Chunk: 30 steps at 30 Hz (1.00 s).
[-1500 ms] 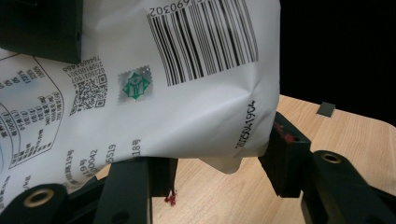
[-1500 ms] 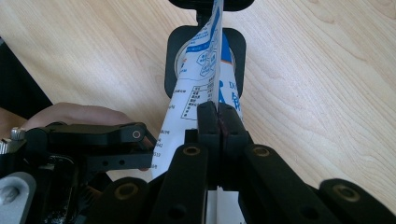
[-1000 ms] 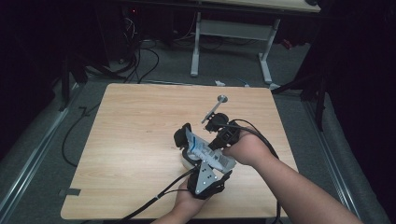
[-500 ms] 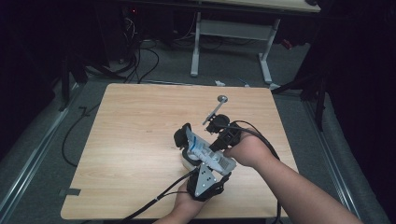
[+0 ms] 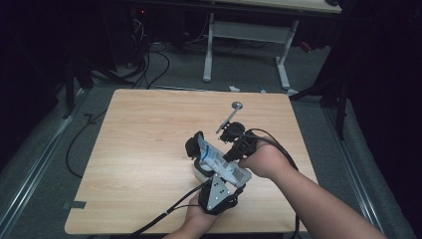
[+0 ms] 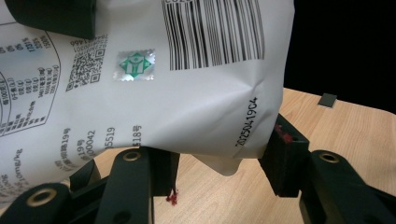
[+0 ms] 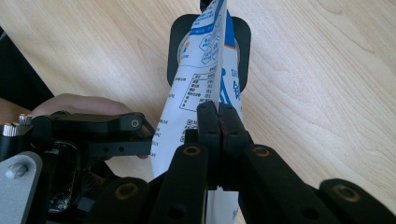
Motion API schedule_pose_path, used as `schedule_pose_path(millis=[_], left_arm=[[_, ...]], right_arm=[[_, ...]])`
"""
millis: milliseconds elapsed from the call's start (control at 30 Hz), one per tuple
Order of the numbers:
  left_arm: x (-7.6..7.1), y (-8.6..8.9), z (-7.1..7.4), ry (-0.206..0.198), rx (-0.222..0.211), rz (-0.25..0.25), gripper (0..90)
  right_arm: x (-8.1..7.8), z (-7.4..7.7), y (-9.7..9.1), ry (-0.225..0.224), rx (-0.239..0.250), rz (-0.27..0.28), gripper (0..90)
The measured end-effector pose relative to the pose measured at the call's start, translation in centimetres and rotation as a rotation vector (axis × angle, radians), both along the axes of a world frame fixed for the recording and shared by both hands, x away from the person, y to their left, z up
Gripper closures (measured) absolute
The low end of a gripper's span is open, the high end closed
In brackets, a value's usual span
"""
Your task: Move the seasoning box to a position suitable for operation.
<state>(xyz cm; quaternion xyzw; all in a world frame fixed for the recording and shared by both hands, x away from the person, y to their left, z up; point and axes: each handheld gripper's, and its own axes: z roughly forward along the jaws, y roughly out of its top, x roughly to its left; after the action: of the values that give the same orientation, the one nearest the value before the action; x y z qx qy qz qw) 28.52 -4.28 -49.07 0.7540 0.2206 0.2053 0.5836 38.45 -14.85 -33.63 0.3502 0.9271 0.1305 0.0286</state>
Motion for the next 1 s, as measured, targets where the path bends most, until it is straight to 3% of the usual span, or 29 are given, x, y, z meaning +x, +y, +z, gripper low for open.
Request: schedule_pose_path(millis=[533,1000], left_arm=[[-0.2,0.3,-0.9,0.006,0.004,-0.001,52.6],[-0.3,0.8,-2.0,0.051,-0.003,0.000,52.2]], right_arm=[[-0.3,-0.3,-0.1,0.014,-0.007,0.012,90.0],[-0.4,-0.8,-0.4,0.034,-0.013,0.011,90.0]])
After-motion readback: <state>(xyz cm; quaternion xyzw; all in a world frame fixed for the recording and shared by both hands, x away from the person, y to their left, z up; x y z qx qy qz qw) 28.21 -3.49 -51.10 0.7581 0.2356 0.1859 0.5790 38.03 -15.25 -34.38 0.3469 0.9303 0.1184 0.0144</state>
